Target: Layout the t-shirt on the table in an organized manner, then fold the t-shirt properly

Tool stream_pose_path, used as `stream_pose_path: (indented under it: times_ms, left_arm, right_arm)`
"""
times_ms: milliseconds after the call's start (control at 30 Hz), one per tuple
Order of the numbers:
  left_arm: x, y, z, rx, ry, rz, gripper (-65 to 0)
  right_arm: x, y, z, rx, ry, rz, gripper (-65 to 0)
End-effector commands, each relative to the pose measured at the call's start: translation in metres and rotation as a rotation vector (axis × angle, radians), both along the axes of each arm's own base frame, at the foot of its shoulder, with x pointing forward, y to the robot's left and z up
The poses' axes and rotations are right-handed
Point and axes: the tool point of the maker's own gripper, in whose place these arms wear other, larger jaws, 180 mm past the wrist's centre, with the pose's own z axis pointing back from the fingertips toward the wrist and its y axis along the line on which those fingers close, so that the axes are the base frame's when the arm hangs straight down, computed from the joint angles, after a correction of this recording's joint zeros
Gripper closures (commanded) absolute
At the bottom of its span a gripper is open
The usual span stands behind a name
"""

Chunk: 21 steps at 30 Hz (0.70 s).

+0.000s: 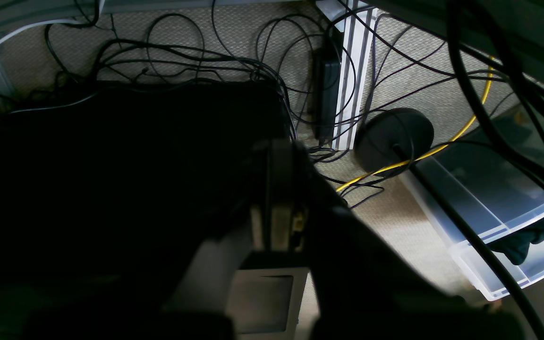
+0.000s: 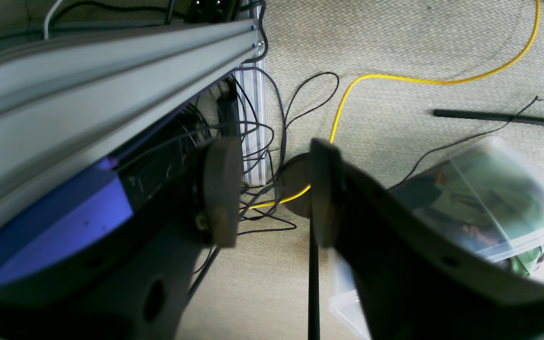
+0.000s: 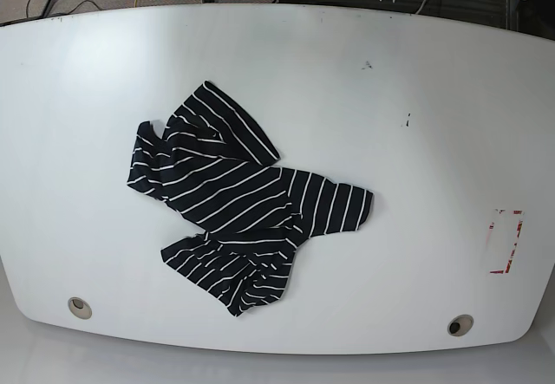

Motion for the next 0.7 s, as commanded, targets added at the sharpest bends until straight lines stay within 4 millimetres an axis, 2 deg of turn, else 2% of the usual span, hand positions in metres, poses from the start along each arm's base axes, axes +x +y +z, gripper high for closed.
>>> stream_pose_path:
  times_ms: [0,667]
  left_arm:
    - [-0.001,0.007,0.001,0.013,-0.018,-0.017,-0.5]
    - [0.002,0.008,0.002,0.014,-0.036,-0.008,-0.6]
  right_arm:
    - [0.012,-0.016,0.005,-0.049,-0.057,-0.06,-23.5]
    - [0.008,-0.034,0.013,-0.123,-0.088,-0.051,-23.5]
